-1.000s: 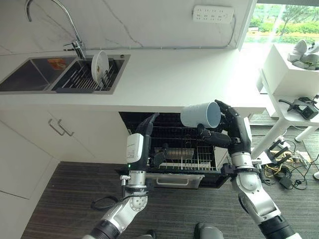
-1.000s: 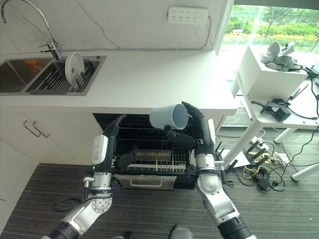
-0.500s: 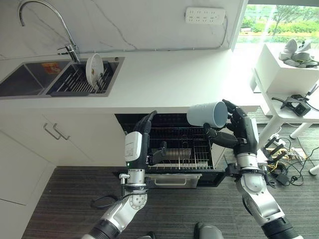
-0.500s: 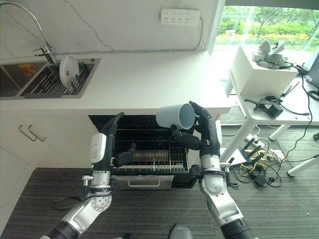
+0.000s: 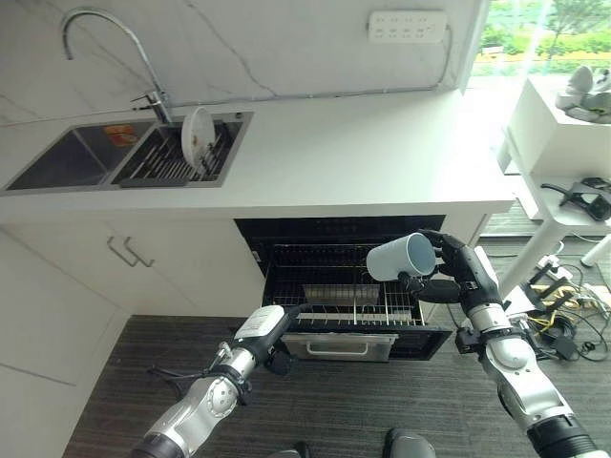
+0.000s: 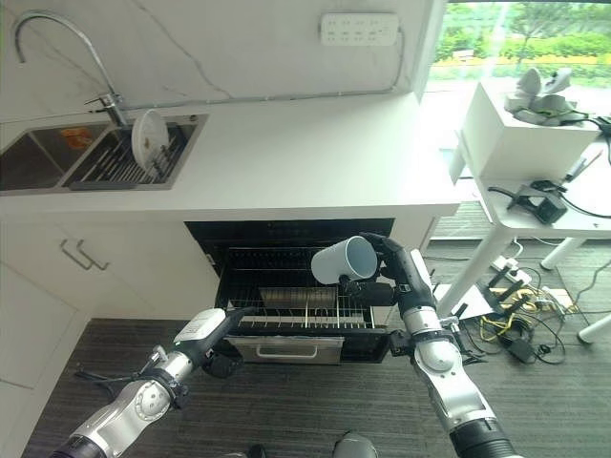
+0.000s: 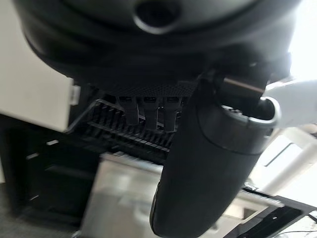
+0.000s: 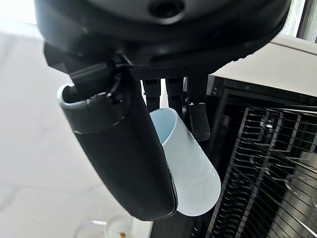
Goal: Place the dishes in the dishwasher.
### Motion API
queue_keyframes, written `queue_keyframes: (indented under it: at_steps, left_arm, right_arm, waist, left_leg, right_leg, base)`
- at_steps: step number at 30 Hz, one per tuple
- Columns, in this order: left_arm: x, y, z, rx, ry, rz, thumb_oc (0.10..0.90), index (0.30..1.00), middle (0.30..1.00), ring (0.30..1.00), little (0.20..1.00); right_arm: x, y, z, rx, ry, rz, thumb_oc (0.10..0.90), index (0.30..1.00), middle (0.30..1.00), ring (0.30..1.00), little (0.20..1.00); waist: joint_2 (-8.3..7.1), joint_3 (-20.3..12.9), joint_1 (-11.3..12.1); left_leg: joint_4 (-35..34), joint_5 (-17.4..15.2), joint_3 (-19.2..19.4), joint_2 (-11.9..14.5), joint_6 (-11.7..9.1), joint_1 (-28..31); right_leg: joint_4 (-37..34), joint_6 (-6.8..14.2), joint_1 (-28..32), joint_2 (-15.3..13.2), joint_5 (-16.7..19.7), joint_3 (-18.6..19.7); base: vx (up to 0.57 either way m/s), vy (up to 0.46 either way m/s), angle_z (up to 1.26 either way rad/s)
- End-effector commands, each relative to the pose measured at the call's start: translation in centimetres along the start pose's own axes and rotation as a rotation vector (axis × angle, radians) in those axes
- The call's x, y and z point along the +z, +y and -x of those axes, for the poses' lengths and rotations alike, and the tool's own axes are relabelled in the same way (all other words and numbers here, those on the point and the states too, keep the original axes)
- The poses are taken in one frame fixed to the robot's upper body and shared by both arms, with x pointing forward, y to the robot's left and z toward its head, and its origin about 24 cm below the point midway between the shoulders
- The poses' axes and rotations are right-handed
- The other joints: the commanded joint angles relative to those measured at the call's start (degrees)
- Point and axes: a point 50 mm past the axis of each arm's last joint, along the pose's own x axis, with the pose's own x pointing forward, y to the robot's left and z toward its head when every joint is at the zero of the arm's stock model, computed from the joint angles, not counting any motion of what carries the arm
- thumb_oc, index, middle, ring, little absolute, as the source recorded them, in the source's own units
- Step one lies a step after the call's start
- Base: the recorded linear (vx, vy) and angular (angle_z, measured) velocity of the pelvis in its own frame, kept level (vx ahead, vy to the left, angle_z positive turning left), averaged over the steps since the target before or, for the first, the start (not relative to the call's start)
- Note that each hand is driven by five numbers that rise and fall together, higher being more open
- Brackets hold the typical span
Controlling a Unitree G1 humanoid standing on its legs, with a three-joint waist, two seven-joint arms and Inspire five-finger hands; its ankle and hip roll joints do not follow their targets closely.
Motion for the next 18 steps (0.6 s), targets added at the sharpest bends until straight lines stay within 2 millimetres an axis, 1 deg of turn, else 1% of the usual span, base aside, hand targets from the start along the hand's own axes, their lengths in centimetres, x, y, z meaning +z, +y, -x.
queue_keyframes:
  at_steps: [1,2,3,4,6,8,10,13,16,18]
  left_arm:
    - [1.9,5.2,0.0,0.111,-0.15,-0.092,0.8,0.9,0.9,0.9,0.9]
    - [1.9,5.3,0.1,0.113,-0.158,-0.134,0.8,0.9,0.9,0.9,0.9]
    - [2.2,5.5,0.4,0.101,-0.189,-0.279,0.8,0.9,0.9,0.9,0.9]
    - [2.1,5.8,0.6,0.095,-0.197,-0.372,0.8,0.9,0.9,0.9,0.9]
    - [1.8,6.5,0.7,0.111,-0.186,-0.453,0.8,0.9,0.9,0.9,0.9]
    - [1.7,7.6,0.8,0.156,-0.174,-0.571,0.8,0.9,0.9,0.9,0.9]
    - [1.4,8.5,0.8,0.209,-0.159,-0.632,0.8,0.9,0.9,0.9,0.9]
    - [0.9,9.8,0.7,0.327,-0.16,-0.694,0.8,0.9,0.9,0.9,0.9]
    - [0.9,11.2,0.5,0.433,-0.186,-0.737,0.8,0.9,0.9,0.9,0.9]
    - [0.8,11.6,0.5,0.468,-0.2,-0.759,0.8,0.9,0.9,0.9,0.9]
  right_arm:
    - [6.0,-0.5,-2.5,0.001,-0.289,0.037,0.4,0.3,0.3,0.3,0.3]
    - [5.9,-0.5,-2.5,0.004,-0.285,0.044,0.4,0.3,0.3,0.3,0.3]
    - [5.7,-0.5,-2.6,0.013,-0.277,0.063,0.4,0.3,0.3,0.3,0.3]
    - [5.6,-0.4,-2.7,0.025,-0.271,0.085,0.4,0.3,0.3,0.3,0.3]
    - [5.5,-0.2,-3.1,0.036,-0.259,0.111,0.4,0.3,0.3,0.3,0.3]
    - [5.2,-0.4,-3.7,0.036,-0.233,0.122,0.4,0.3,0.3,0.3,0.3]
    - [4.9,-0.6,-4.3,0.023,-0.194,0.074,0.4,0.3,0.3,0.3,0.3]
    - [5.1,-1.3,-5.4,-0.01,-0.175,0.116,0.4,0.3,0.3,0.3,0.3]
    - [5.6,-2.5,-6.9,-0.068,-0.156,0.111,0.4,0.3,0.3,0.3,0.3]
    - [5.9,-3.5,-7.4,-0.102,-0.152,0.124,0.4,0.3,0.3,0.3,0.3]
  waist:
    - [-1.72,-1.73,0.31]
    - [-1.67,-1.67,0.38]
    - [-1.42,-1.54,0.65]
    - [-1.24,-1.42,0.79]
    - [-1.11,-1.14,1.1]
    - [-0.72,-0.48,1.84]
    - [-0.59,0.06,2.42]
    - [-0.52,1.27,3.33]
    - [-0.35,3.09,4.41]
    - [-0.38,3.95,4.83]
  left_leg:
    - [5.36,-6.86,-0.28,-1.03,2.24,-2.58]
    - [5.36,-6.8,-0.43,-1.09,2.25,-2.63]
    - [5.36,-6.7,-0.7,-1.22,2.25,-2.67]
    - [5.36,-6.58,-0.86,-1.32,2.2,-2.68]
    - [5.36,-6.36,-1.12,-1.45,2.2,-2.75]
    - [5.36,-5.97,-1.81,-1.71,2.23,-3.09]
    - [5.36,-5.78,-2.39,-1.96,2.28,-3.43]
    - [5.36,-5.41,-3.65,-2.52,2.35,-4.71]
    - [5.36,-4.94,-4.81,-3.08,2.35,-6.33]
    - [5.36,-4.78,-5.22,-3.37,2.35,-6.96]
  right_leg:
    - [-6.94,5.51,5.81,0.64,0.41,2.01]
    - [-6.94,5.52,5.88,0.58,0.39,1.85]
    - [-6.94,5.53,6.08,0.41,0.37,1.51]
    - [-6.94,5.51,6.26,0.27,0.41,1.26]
    - [-6.94,5.49,6.42,0.02,0.57,0.83]
    - [-6.94,5.5,6.52,-0.29,0.79,0.3]
    - [-6.94,5.51,6.53,-0.4,0.91,0.0]
    - [-6.94,5.52,5.77,-0.36,1.17,-0.04]
    - [-6.94,5.56,4.59,-0.42,1.53,-0.13]
    - [-6.94,5.72,4.0,-0.6,1.79,-0.19]
  base:
    - [0.03,0.022,0.11]
    - [0.05,0.034,0.17]
    - [0.08,0.048,0.14]
    - [0.09,0.058,0.11]
    - [0.07,0.046,0.09]
    - [0.06,0.037,0.07]
    - [0.05,0.011,0.09]
    - [-0.01,-0.012,0.18]
    - [-0.06,-0.03,0.26]
    - [-0.05,-0.04,0.19]
